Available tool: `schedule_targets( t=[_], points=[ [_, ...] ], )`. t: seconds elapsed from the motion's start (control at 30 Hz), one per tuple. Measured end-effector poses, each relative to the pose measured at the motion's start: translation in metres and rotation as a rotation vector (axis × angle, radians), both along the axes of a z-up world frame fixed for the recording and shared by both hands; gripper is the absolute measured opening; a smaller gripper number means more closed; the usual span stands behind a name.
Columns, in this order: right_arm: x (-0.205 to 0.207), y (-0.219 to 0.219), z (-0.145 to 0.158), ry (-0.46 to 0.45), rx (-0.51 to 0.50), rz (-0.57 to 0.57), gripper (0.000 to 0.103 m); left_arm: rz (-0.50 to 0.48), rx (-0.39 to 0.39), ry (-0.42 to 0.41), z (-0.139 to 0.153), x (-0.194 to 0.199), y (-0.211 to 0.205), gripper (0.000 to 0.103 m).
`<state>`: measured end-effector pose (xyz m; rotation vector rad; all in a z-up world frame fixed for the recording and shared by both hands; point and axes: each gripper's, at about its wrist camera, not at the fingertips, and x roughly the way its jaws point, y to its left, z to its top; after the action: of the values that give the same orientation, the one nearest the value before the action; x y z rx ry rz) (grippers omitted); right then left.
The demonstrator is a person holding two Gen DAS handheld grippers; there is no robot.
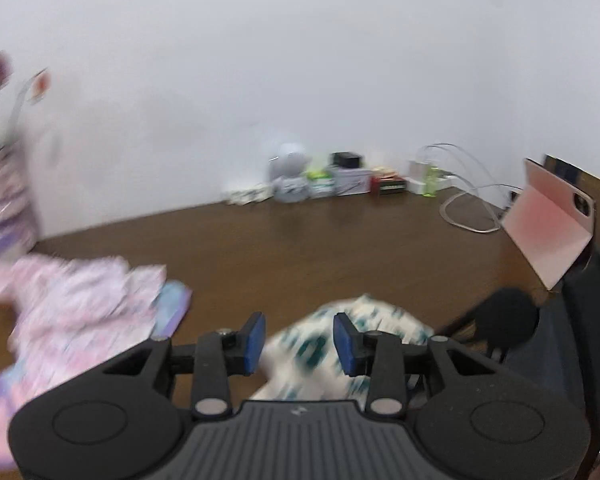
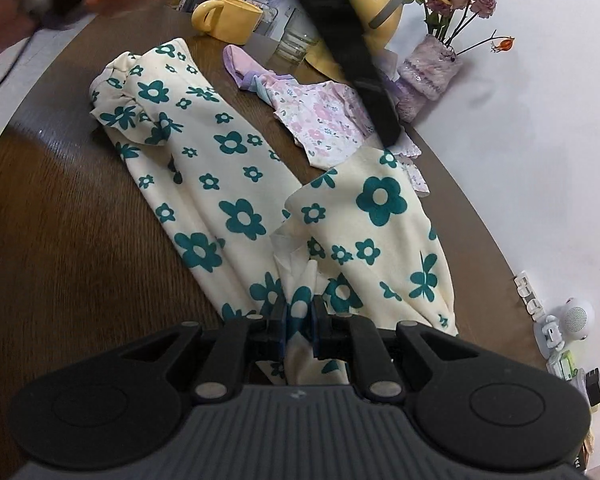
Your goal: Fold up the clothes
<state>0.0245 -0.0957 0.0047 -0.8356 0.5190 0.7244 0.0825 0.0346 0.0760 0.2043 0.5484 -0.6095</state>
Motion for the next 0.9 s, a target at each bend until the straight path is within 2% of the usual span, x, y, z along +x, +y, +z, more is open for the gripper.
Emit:
schedule_targets(
  t=[0.03, 0.1, 0.13, 0.2, 0.27, 0.33, 0.4, 0.57, 0.6, 0.63, 0.7, 0.9],
  points=[
    [0.002, 0.001, -0.001, 0.0, -0.002, 0.001, 0.011, -0.021, 0.029, 0.007, -0.004, 0.006, -0.01, 0.035],
    [0.004, 0.003, -0.003, 0.001, -0.004, 0.004, 0.011, -0.062, 0.086, 0.022, -0.012, 0.019, -0.031, 0.02],
    [0.003, 0.003, -0.003, 0.002, -0.002, 0.008, 0.011, -0.074, 0.112, 0.043, -0.019, 0.025, -0.039, 0.008],
    [0.002, 0.0, -0.003, 0.006, 0.004, 0.017, 0.013, -0.072, 0.151, 0.12, -0.038, 0.035, -0.045, 0.006],
    [0.0, -0.005, -0.001, 0.02, 0.025, 0.034, 0.019, -0.065, 0.151, 0.174, -0.055, 0.041, -0.046, 0.006],
    [-0.002, -0.018, 0.007, 0.056, 0.087, 0.029, 0.039, -0.052, 0.122, 0.194, -0.062, 0.044, -0.042, 0.006],
    [-0.004, -0.033, 0.018, 0.097, 0.16, 0.016, 0.043, -0.045, 0.094, 0.211, -0.064, 0.046, -0.038, 0.006],
    [-0.006, -0.068, 0.042, 0.182, 0.327, -0.026, 0.041, -0.04, 0.053, 0.238, -0.065, 0.05, -0.029, 0.007],
    [-0.003, -0.069, 0.041, 0.165, 0.333, -0.055, 0.038, -0.039, 0.048, 0.241, -0.065, 0.051, -0.028, 0.007],
    [0.002, -0.068, 0.039, 0.154, 0.332, -0.08, 0.028, -0.037, 0.043, 0.245, -0.065, 0.051, -0.026, 0.007],
    [0.011, -0.061, 0.029, 0.169, 0.322, -0.092, 0.014, -0.034, 0.03, 0.252, -0.065, 0.051, -0.023, 0.008],
    [0.016, -0.041, 0.005, 0.176, 0.286, -0.052, 0.012, -0.019, -0.031, 0.254, -0.053, 0.044, -0.004, 0.012]
  ],
)
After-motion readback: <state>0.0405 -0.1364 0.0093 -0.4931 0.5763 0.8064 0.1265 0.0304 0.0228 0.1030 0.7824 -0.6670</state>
